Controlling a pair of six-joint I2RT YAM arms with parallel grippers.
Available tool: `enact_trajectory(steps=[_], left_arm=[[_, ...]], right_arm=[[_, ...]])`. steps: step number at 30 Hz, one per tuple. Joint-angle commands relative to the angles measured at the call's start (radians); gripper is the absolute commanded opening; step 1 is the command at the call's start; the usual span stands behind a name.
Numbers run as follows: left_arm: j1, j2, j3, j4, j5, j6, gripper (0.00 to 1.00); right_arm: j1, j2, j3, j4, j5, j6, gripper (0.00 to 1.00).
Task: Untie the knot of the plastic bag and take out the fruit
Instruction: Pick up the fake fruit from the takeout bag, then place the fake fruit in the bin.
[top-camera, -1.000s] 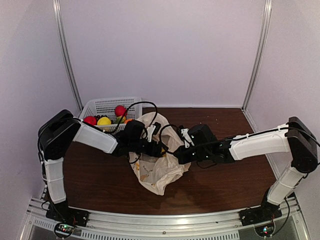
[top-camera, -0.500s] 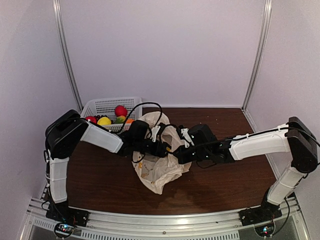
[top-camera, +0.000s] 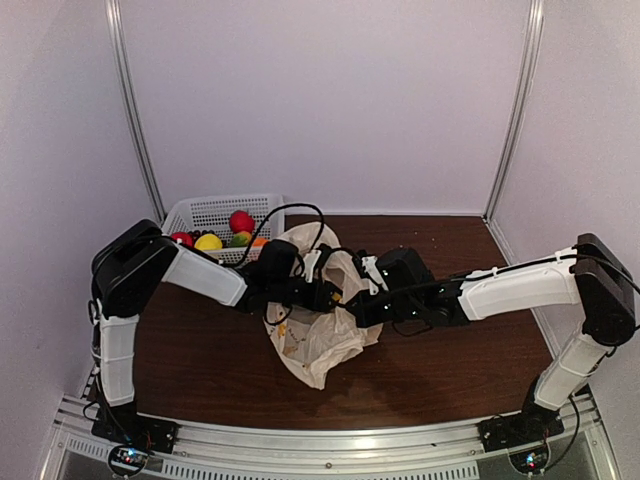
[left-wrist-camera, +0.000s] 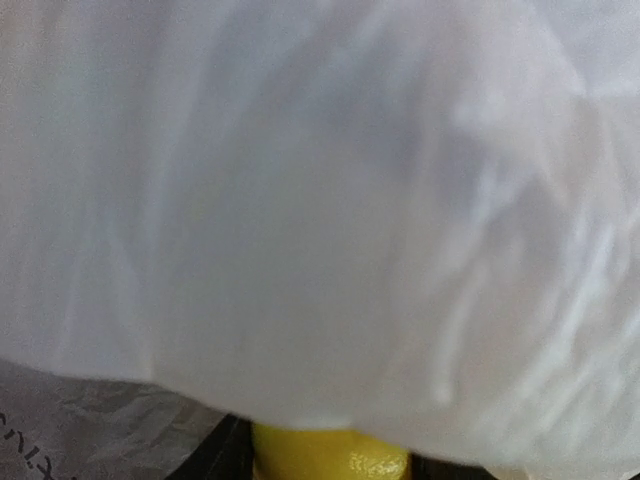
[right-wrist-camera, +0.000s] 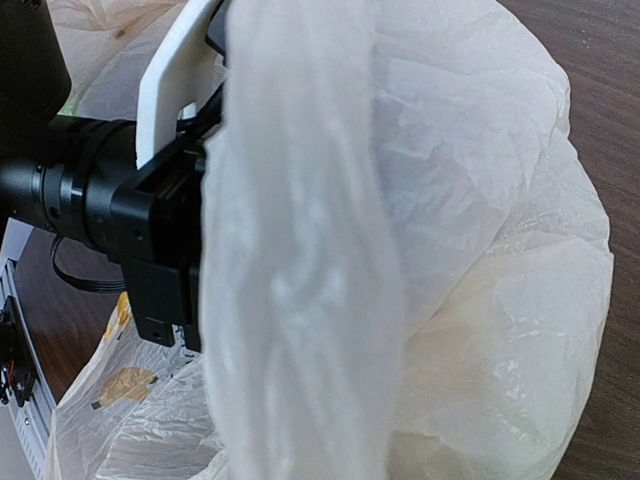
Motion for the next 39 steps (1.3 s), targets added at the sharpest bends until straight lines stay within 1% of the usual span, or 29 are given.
enact_trajectory(steps=[1, 9, 14, 20, 22, 26, 29, 35, 37, 39], left_arm=[[-0.004, -0.069, -0.046, 0.012, -0.052, -0.005, 0.47], [-0.004, -0.331, -0.235, 0.029, -0.167, -0.021, 0.43], [-0.004, -0.424, -0.295, -0.042, -0.196, -0.018, 0.43], [-0.004, -0.529, -0.357, -0.098, -0.301, -0.009, 0.42], [-0.004, -0.558, -0.369, -0.103, -0.312, -0.009, 0.43], [-0.004, -0.610, -0.371, -0.109, -0.257, -0.010, 0.43], [-0.004, -0.649, -0.373, -0.111, -0.188, -0.008, 0.43], [-0.004, -0.760, -0.392, -0.159, -0.094, 0.007, 0.43], [-0.004, -0.806, -0.394, -0.187, -0.077, 0.011, 0.43], [-0.004, -0.854, -0.379, -0.247, -0.089, 0.006, 0.43]], right_arm=[[-0.007, -0.012, -0.011, 0.006, 0.007, 0.015, 0.00], [-0.014, -0.040, -0.019, 0.006, 0.018, 0.016, 0.00], [-0.016, -0.042, -0.023, 0.007, 0.013, 0.017, 0.00], [-0.016, -0.052, -0.033, 0.011, 0.017, 0.022, 0.00], [-0.016, -0.048, -0.032, 0.009, 0.015, 0.022, 0.00], [-0.016, -0.051, -0.029, 0.006, 0.016, 0.023, 0.00], [-0.016, -0.056, -0.028, 0.004, 0.021, 0.024, 0.00], [-0.016, -0.056, -0.026, 0.009, 0.021, 0.024, 0.00], [-0.016, -0.054, -0.026, 0.012, 0.019, 0.025, 0.00], [-0.015, -0.056, -0.025, 0.012, 0.018, 0.025, 0.00]])
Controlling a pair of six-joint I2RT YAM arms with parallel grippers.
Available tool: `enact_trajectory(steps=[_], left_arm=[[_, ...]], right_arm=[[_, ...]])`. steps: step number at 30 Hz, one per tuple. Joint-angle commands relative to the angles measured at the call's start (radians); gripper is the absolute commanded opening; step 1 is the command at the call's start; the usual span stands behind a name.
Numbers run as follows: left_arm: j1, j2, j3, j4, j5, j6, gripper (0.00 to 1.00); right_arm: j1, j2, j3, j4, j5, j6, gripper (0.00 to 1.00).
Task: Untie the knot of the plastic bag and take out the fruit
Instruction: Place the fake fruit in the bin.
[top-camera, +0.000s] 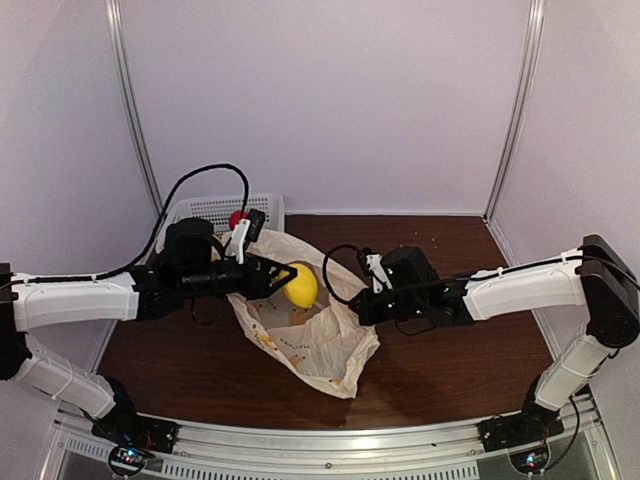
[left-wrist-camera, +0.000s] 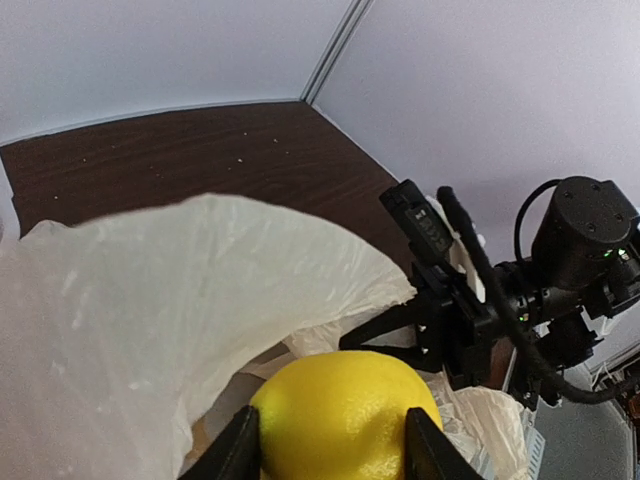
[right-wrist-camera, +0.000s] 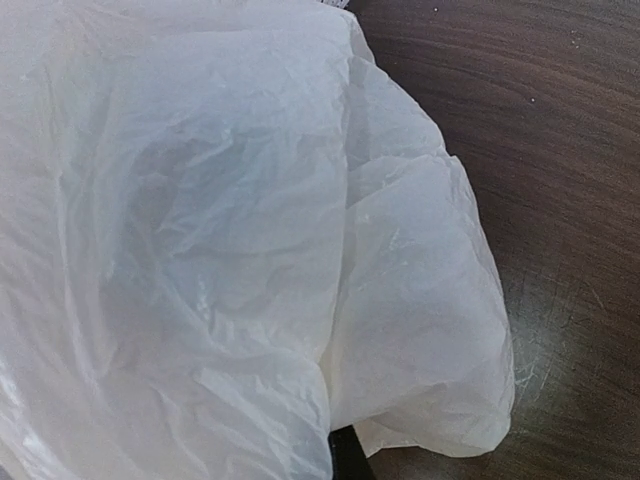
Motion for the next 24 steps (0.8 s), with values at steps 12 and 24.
enact_trajectory(steps=[12, 24], left_arm=[[0.021, -0.195, 0.165, -0.282, 0.018, 0.019, 0.43], [0.257, -0.140, 0.380, -0.401, 0.079, 0.108, 0.42]], right_arm=[[-0.005, -0.045, -0.004, -0.001, 0.024, 0.001, 0.00], [-0.005, -0.084, -0.029, -0.020, 0.055, -0.005, 0.00]])
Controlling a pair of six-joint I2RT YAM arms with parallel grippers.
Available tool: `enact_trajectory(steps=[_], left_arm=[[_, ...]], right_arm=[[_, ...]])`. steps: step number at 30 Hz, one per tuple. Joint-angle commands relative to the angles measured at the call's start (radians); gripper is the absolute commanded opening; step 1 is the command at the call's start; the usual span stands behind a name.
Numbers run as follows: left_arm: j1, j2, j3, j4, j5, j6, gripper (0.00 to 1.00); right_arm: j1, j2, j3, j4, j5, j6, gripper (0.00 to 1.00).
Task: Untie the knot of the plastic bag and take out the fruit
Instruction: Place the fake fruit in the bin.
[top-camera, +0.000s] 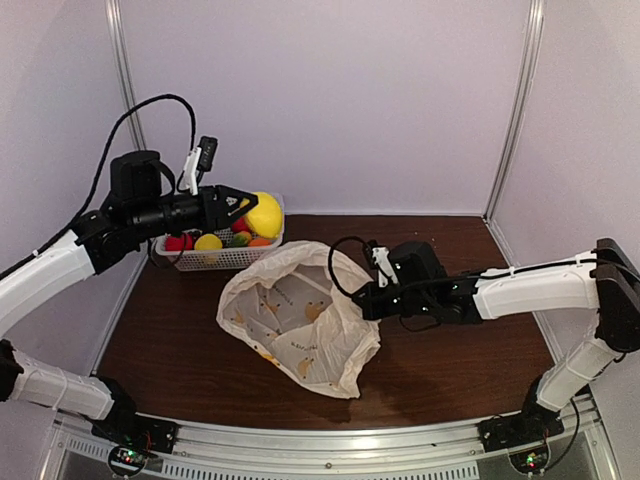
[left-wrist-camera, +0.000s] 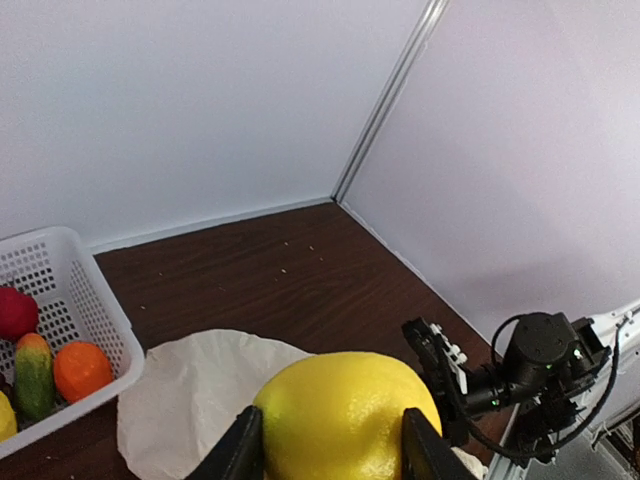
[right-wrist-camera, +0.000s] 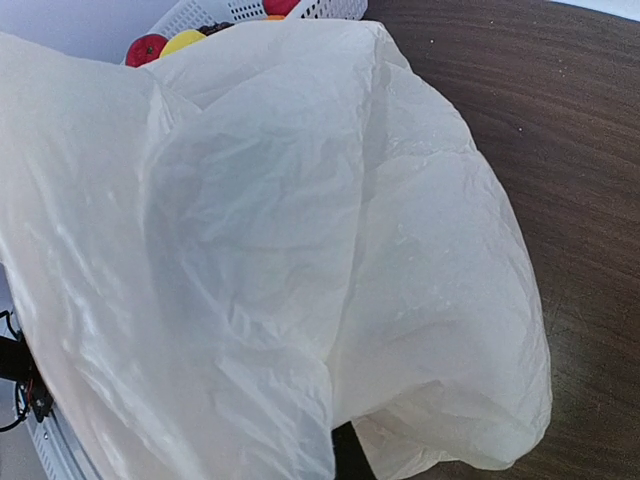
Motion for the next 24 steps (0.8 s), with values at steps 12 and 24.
enact_trajectory(steps=[12, 24], left_arm=[[0.397, 0.252, 0.088, 0.118, -0.143, 0.077, 0.40], [0.431, 0.500, 0.161, 0.235, -0.196, 0.084, 0.40]], right_arm=[[-0.005, -0.032, -0.018, -0.022, 0.027, -0.005, 0.00], [-0.005, -0.026, -0.010, -0.026, 0.023, -0.002, 0.00]])
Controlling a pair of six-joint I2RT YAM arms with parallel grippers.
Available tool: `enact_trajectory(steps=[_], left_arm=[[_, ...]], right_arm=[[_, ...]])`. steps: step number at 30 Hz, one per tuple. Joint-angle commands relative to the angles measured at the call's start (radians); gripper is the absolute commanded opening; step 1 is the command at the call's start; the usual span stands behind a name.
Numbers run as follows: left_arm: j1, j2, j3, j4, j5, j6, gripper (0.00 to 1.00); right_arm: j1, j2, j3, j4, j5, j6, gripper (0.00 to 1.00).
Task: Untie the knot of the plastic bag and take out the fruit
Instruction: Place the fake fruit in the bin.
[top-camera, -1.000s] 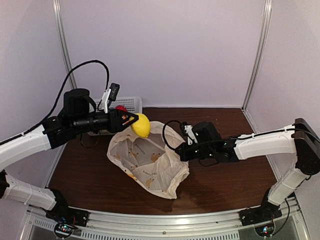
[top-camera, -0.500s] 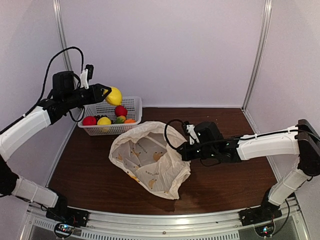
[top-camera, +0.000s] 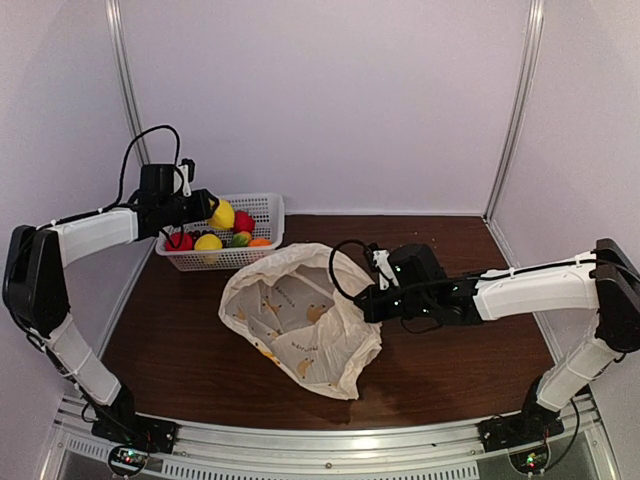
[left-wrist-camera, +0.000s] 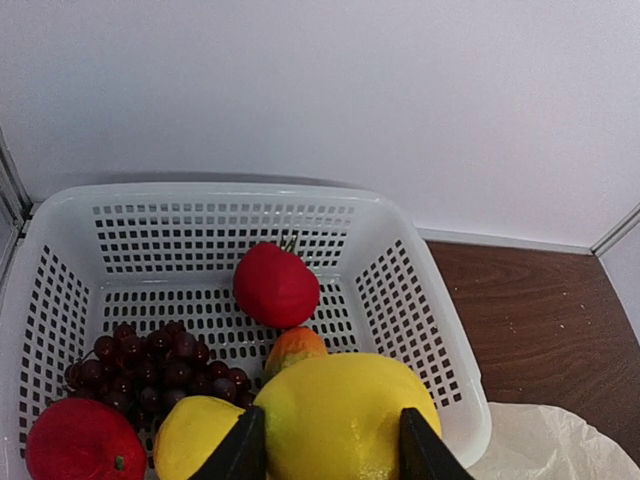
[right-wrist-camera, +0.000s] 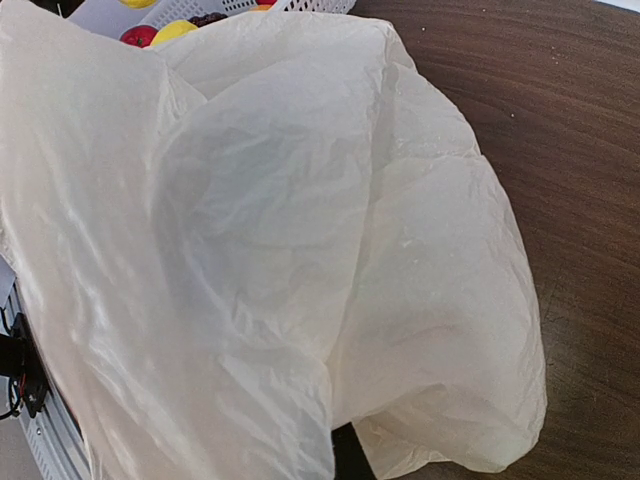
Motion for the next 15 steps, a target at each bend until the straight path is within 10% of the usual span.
enact_trajectory(steps=[1, 15], left_arm=[[0.004, 0.073, 0.075, 0.100, -0.019, 0.023, 0.40], [0.004, 0.251, 0.162, 0.050, 0.009, 0.059, 0.44]], right_arm=[[-0.005, -0.021, 0.003, -0.010, 0.015, -0.002, 0.00], [-0.005, -0.026, 0.000, -0.018, 0.024, -0.007, 0.00]])
